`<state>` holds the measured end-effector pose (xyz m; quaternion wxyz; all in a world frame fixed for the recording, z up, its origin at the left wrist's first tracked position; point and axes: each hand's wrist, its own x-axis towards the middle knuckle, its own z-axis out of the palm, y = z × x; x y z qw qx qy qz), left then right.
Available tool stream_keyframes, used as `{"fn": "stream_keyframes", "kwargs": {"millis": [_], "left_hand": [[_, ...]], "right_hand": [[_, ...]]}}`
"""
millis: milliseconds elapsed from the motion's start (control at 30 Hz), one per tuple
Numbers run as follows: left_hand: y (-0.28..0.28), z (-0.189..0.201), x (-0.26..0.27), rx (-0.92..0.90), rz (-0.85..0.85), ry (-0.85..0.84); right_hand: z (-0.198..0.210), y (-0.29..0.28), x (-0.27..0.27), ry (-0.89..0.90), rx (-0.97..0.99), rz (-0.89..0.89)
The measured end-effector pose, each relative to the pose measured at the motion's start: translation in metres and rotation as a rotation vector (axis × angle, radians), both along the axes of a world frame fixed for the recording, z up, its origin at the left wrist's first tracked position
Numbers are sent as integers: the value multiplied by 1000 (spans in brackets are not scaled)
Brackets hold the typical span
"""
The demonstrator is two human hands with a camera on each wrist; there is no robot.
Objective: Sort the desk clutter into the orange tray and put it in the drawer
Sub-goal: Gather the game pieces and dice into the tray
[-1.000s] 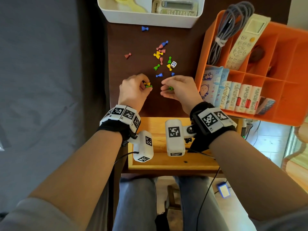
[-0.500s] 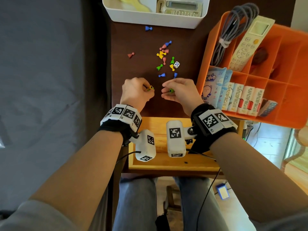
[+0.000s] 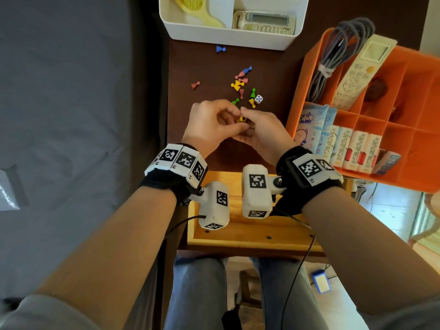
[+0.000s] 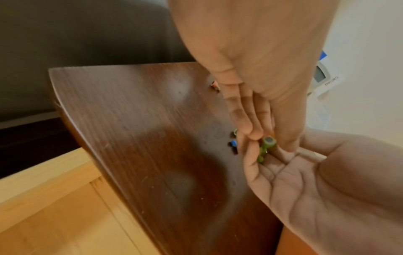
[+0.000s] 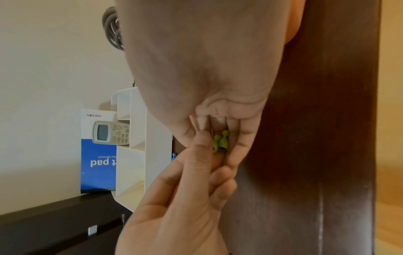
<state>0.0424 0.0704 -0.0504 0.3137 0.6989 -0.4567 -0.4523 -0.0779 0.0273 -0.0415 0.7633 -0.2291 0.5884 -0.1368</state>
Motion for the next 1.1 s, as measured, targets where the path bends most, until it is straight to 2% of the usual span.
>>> {"fn": "stream_keyframes", "kwargs": {"millis": [100,200,267,400,633,733,867,967,1033,1100], "left_hand": [[-3,-5,5,-91,106,-67],[-5,-18,15,-159,236,-284],[-6,-25,21,-135,272,-379],[-12,-39,31,-23,272,-442],[-27,-45,38,47,279,-490],[-28,-43,36,49,275,-420],[-27,-26,19,-51,262,-93],[-27,-14,5,-119,204,69],[-28,-12,1,-153,132,76],[-29,-11,-1,-178,72,14]], "right_hand": [[0,-7,0,12,-24,-47],[-1,-14,1,50,-39,-69],[0,-18,2,66,-49,-71],[-1,-24,3,109,-73,-80],[-2,-31,1,122,-88,-121],[-2,-33,1,108,-70,-135],[-3,-34,2,94,-2,-123],[-2,-33,4,38,23,-129],[-2,-31,4,-20,25,-157],[-3,-32,3,-65,25,-167]]}}
